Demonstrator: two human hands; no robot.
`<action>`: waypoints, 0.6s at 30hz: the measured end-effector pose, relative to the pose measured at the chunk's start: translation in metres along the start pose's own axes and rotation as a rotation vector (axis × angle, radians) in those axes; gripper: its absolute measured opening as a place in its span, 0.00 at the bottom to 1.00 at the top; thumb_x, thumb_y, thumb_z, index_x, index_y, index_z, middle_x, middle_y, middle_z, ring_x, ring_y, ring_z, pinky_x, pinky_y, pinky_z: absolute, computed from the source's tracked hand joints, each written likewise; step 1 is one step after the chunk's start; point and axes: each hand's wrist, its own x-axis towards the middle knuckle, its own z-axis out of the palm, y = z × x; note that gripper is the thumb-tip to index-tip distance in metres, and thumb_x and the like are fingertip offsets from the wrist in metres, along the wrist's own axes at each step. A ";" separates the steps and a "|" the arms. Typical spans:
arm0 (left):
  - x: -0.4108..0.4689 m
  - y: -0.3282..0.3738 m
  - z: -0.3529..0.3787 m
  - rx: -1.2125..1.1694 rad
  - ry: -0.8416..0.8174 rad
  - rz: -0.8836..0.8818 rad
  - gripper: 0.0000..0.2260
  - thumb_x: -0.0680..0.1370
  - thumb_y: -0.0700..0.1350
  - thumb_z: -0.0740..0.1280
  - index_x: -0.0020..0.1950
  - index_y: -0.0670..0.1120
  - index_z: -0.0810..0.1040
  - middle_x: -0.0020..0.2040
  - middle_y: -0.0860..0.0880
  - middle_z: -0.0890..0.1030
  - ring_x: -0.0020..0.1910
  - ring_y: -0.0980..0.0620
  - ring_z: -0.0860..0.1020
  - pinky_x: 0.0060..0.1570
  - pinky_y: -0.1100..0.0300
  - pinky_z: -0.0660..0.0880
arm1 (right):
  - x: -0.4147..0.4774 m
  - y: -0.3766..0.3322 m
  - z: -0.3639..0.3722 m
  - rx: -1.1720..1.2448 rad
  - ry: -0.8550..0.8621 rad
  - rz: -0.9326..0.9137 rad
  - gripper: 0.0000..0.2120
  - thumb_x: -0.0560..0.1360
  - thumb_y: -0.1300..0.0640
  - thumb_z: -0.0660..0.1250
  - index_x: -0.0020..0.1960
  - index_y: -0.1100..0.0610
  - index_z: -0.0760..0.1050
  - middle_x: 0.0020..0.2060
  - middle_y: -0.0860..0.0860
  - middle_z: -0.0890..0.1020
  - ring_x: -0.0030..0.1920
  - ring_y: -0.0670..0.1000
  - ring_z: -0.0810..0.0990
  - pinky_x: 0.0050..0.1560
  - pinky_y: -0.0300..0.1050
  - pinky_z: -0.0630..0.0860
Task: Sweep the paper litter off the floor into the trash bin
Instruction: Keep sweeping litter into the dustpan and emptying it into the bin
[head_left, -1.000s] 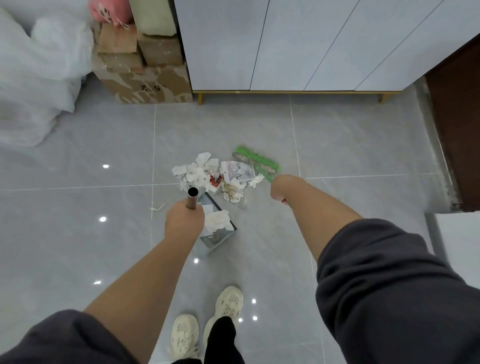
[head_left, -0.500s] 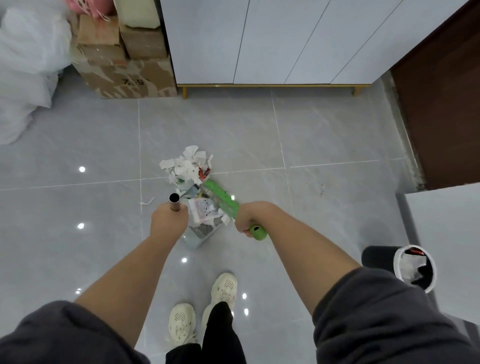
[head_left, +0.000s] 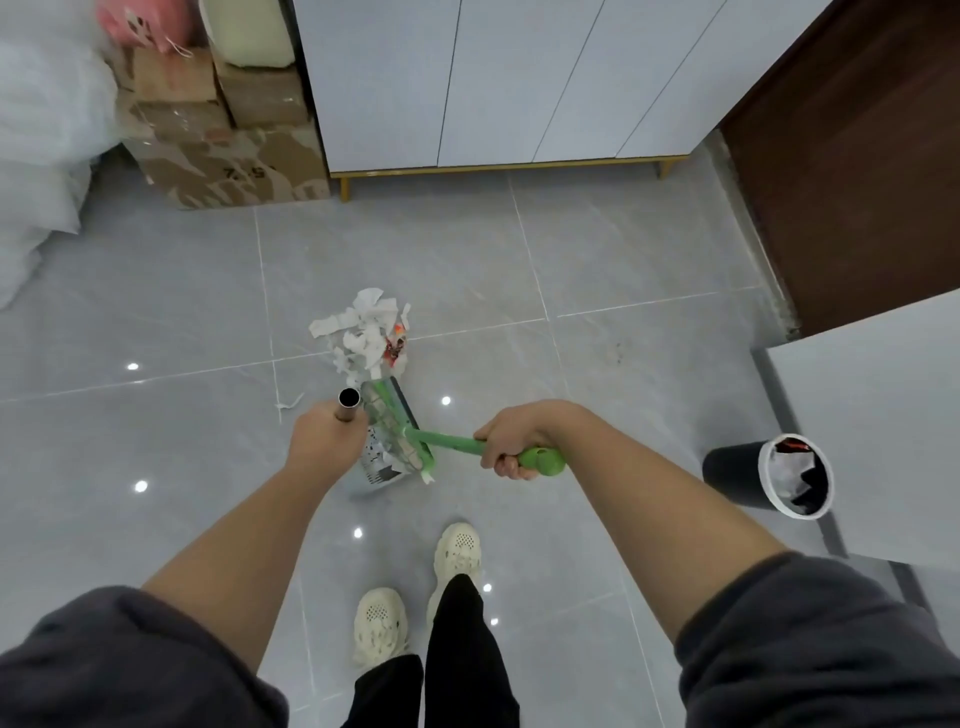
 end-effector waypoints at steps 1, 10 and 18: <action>-0.004 -0.002 -0.005 0.018 -0.003 0.013 0.15 0.76 0.46 0.58 0.45 0.36 0.78 0.42 0.34 0.82 0.36 0.43 0.76 0.41 0.47 0.77 | -0.005 0.002 0.004 0.027 -0.014 -0.006 0.28 0.79 0.65 0.55 0.77 0.63 0.51 0.29 0.52 0.64 0.27 0.47 0.63 0.22 0.36 0.65; -0.054 0.020 -0.040 0.051 -0.066 0.086 0.13 0.72 0.46 0.60 0.43 0.36 0.78 0.39 0.34 0.83 0.38 0.38 0.81 0.48 0.41 0.80 | -0.063 0.021 0.033 0.258 -0.047 0.077 0.22 0.81 0.63 0.54 0.75 0.58 0.57 0.18 0.49 0.69 0.15 0.44 0.66 0.18 0.30 0.65; -0.115 0.094 -0.023 0.136 -0.166 0.218 0.13 0.76 0.45 0.59 0.43 0.37 0.79 0.41 0.35 0.84 0.43 0.36 0.84 0.50 0.43 0.81 | -0.142 0.073 0.038 0.358 0.048 0.086 0.25 0.81 0.61 0.53 0.77 0.56 0.52 0.18 0.50 0.71 0.15 0.44 0.66 0.18 0.29 0.65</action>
